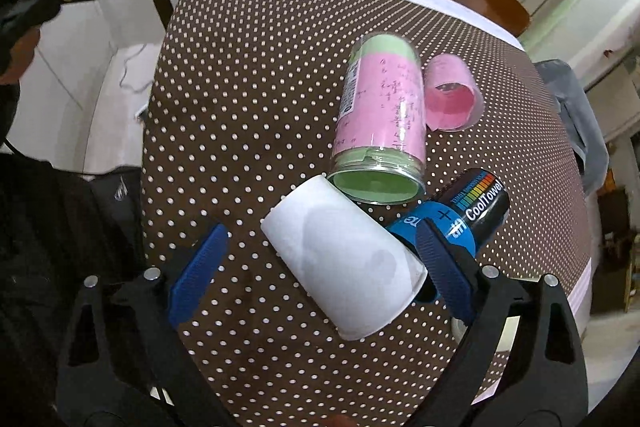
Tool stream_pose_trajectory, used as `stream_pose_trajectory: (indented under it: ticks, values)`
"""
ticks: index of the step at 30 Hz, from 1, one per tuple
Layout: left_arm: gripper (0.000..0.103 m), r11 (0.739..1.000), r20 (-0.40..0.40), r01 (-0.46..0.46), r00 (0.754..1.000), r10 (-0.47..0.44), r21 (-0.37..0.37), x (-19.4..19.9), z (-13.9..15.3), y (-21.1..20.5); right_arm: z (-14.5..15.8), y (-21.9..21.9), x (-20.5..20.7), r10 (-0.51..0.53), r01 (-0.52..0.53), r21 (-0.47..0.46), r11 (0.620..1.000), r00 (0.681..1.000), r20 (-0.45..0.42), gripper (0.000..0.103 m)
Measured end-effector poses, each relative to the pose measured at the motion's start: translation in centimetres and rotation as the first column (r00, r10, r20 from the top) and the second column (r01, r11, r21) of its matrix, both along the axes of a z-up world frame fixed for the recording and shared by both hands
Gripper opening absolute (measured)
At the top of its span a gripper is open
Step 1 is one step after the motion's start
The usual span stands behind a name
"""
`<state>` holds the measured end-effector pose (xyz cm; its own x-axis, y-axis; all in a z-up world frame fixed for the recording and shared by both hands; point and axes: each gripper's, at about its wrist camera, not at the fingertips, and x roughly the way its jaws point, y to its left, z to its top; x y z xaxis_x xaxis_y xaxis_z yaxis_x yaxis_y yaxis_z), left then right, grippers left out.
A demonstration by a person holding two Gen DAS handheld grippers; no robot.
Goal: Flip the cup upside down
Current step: 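Close the right gripper on the white cup's body and lift it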
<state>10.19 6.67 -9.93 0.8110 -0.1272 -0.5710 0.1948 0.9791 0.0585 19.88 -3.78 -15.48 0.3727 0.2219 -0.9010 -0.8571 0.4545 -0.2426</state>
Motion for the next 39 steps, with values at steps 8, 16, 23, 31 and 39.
stream_pose_trajectory:
  ticks: [8, 16, 23, 31, 39]
  values:
    - [0.079, 1.000, -0.025, 0.001, 1.000, -0.001, -0.006, 0.6, -0.8, 0.2, -1.2, 0.8, 0.1, 0.049, -0.048, -0.123, 0.991, 0.999, 0.003, 0.088]
    - [0.079, 1.000, -0.048, 0.008, 0.999, -0.008, -0.004, 0.9, -1.6, 0.1, -2.5, 2.1, 0.8, 0.102, -0.101, -0.241, 0.965, 0.995, -0.009, 0.082]
    - [0.079, 1.000, -0.055, 0.008, 0.998, -0.009, -0.009, 0.9, -1.8, 0.2, -2.7, 2.7, 0.8, 0.118, -0.116, -0.268, 0.956, 0.993, -0.009, 0.082]
    - [0.079, 1.000, -0.061, 0.019, 0.998, -0.020, -0.010, 0.9, -2.0, -0.1, -2.9, 2.5, 0.6, 0.115, -0.110, -0.298, 0.948, 0.993, 0.000, 0.082]
    - [0.079, 1.000, -0.069, 0.023, 0.997, -0.023, -0.005, 1.0, -2.2, -0.5, -4.5, 3.2, 1.2, 0.100, -0.103, -0.318, 0.943, 0.995, -0.024, 0.069]
